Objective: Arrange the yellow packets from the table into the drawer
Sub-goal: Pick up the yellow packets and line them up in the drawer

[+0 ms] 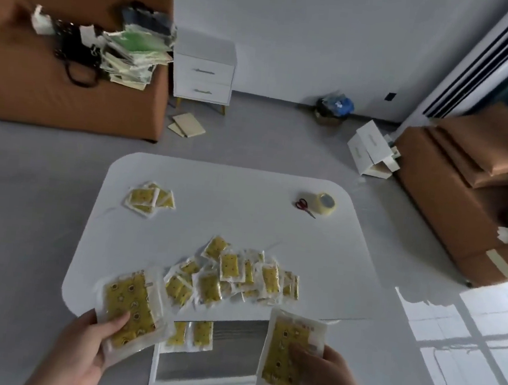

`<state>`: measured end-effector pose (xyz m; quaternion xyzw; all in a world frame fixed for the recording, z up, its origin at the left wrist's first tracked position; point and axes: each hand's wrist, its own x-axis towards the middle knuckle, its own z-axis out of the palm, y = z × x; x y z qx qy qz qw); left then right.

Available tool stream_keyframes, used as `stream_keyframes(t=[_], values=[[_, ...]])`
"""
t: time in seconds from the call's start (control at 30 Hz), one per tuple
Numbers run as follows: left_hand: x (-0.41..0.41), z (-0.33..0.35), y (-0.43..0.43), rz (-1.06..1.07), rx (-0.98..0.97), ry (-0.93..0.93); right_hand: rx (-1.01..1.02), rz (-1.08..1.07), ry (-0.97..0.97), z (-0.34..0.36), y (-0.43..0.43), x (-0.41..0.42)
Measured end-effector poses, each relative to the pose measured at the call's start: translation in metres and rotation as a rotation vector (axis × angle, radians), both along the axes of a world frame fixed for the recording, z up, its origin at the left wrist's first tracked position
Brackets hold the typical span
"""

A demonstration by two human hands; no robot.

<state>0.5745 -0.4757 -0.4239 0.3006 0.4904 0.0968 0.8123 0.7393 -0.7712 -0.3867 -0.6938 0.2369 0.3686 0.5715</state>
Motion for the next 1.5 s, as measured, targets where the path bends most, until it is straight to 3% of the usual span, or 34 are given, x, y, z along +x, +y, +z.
stream_keyframes(t=[0.33, 0.8, 1.17, 1.37, 1.5], values=[[-0.047, 0.0, 0.007, 0.188, 0.063, 0.038, 0.035, 0.256, 0.019, -0.013, 0.041, 0.014], [-0.045, -0.034, -0.026, 0.192, 0.049, 0.058, 0.04, 0.23, 0.09, -0.057, 0.021, 0.029], [0.023, -0.182, -0.089, 0.032, 0.027, 0.239, -0.094, 0.352, 0.206, -0.199, -0.006, 0.065], [0.064, -0.31, -0.134, -0.221, 0.102, 0.413, -0.145, 0.472, 0.228, -0.333, -0.038, 0.11], [0.087, -0.395, -0.15, -0.34, 0.104, 0.468, -0.136, 0.433, 0.25, -0.431, -0.052, 0.119]])
